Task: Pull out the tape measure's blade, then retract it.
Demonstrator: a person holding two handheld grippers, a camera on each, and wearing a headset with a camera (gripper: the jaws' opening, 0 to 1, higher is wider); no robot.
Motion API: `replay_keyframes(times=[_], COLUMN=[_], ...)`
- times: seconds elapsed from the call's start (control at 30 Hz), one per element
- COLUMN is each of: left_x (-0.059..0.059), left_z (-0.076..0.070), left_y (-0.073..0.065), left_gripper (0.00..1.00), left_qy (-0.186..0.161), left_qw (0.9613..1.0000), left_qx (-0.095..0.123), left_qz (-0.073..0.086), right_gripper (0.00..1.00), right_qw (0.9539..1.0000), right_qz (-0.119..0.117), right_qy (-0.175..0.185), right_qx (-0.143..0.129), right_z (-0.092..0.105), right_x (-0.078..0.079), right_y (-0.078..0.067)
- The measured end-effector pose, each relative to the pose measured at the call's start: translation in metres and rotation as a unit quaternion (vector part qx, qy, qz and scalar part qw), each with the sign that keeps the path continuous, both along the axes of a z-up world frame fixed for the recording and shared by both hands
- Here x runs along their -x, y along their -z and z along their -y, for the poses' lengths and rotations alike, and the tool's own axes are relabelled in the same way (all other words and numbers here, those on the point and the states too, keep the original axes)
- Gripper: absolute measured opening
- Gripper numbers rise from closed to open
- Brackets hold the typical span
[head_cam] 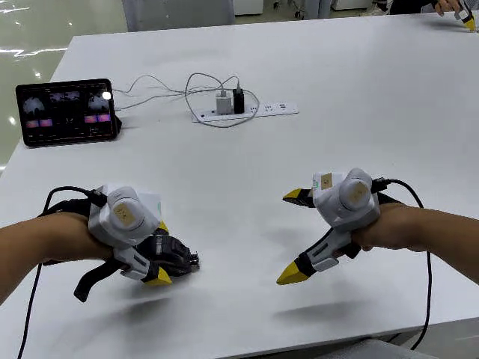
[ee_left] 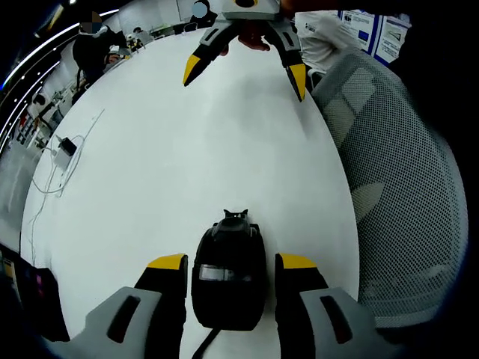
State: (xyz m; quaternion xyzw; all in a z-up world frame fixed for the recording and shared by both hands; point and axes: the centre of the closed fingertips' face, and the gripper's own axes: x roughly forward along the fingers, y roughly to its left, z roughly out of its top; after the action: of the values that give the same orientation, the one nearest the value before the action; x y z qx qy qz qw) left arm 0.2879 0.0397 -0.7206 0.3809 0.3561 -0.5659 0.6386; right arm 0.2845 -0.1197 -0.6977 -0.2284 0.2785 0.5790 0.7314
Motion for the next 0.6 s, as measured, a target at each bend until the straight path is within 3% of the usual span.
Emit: replay_keyframes(times=[0.13, 0.37, 0.6], left_x=[-0.003, -0.002, -0.002], left_z=[0.0, -0.001, -0.002], left_y=[0.001, 0.002, 0.003], left_gripper=[0.33, 0.32, 0.31], left_qy=[0.002, 0.001, -0.006], left_qw=[0.9999, 0.9997, 0.9996], left_qx=[-0.01, -0.024, -0.027], left_qz=[0.005, -0.001, 0.008], right_gripper=[0.99, 0.99, 0.99], right_qw=[1.0, 0.9999, 0.9999], right_qz=[0.002, 0.004, -0.001], right_qy=[-0.004, -0.014, -0.013], right_qx=[-0.003, 0.002, 0.003], right_z=[-0.006, -0.013, -0.021], right_x=[-0.002, -0.004, -0.008], right_y=[-0.002, 0.002, 0.012])
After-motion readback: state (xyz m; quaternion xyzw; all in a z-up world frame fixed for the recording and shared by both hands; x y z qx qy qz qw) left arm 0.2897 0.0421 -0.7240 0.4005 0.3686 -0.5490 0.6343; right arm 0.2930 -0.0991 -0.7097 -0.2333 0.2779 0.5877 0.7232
